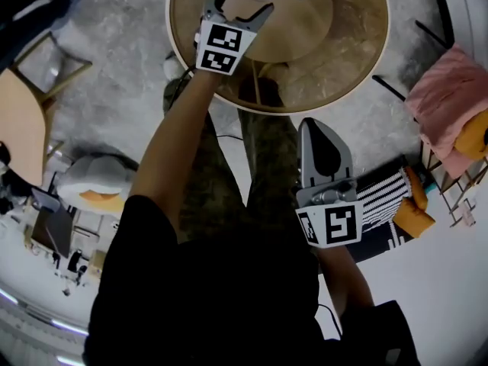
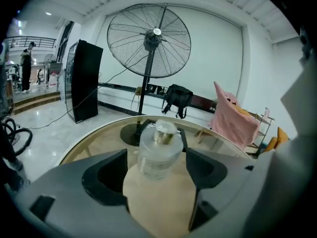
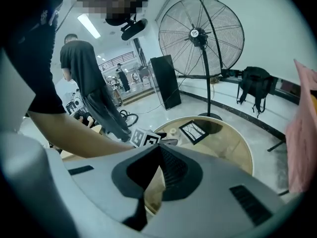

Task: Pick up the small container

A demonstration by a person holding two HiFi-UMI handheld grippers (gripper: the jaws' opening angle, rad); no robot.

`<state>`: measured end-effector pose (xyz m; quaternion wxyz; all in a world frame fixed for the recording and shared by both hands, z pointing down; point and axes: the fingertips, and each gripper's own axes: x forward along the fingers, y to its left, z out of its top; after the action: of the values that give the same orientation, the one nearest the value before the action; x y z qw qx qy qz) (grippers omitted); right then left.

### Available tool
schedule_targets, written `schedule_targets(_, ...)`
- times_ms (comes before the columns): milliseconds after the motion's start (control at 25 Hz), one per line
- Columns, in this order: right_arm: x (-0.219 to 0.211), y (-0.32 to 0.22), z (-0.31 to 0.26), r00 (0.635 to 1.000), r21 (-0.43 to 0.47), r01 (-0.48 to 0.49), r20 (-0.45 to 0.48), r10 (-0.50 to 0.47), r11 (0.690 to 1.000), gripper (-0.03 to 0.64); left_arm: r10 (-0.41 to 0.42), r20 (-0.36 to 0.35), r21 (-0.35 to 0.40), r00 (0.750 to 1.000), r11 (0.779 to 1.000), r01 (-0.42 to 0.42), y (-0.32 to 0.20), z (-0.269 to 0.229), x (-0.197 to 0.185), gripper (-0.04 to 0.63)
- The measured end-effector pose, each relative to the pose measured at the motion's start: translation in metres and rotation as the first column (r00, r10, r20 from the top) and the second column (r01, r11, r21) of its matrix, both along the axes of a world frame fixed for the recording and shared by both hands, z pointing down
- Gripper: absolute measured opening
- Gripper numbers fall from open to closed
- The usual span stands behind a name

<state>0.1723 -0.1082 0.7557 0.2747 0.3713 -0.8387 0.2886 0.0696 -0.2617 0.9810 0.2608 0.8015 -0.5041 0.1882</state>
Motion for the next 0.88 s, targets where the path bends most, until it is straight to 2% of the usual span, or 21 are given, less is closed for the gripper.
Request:
schedule_targets(200,-0.016,0.007,0.0,0.998,-0.026,0.047,0.045,-0.045,0.999,0.021,0.044,0.036,0.048,0.998,0.998,-0.046,-0.015,0.006,0.015,0.36)
schedule_targets(400,-0.007,0.006,0.007,0.998,-0.039,0.053,0.043,-0.052,0.998,0.021,0.054,0.054,0.063,0.997,0.996,-0.057,-0.025,0.009,0.022,0.36)
schedule_targets(600,0.004,0.002,0.013,0.999,-0.035,0.044,0.023,-0.043,0.998,0.021,0.1,0.14,0.096,0.985,0.989,-0.114,-0.035,0.017,0.024,0.36)
schedule_targets(880,0.014,0.001,0.024,1.0,-0.051,0.006,0.018,-0.005,0.999,0.021,0.088,0.127,0.085,0.988,0.991,-0.099,-0.046,0.03,0.029,0.359)
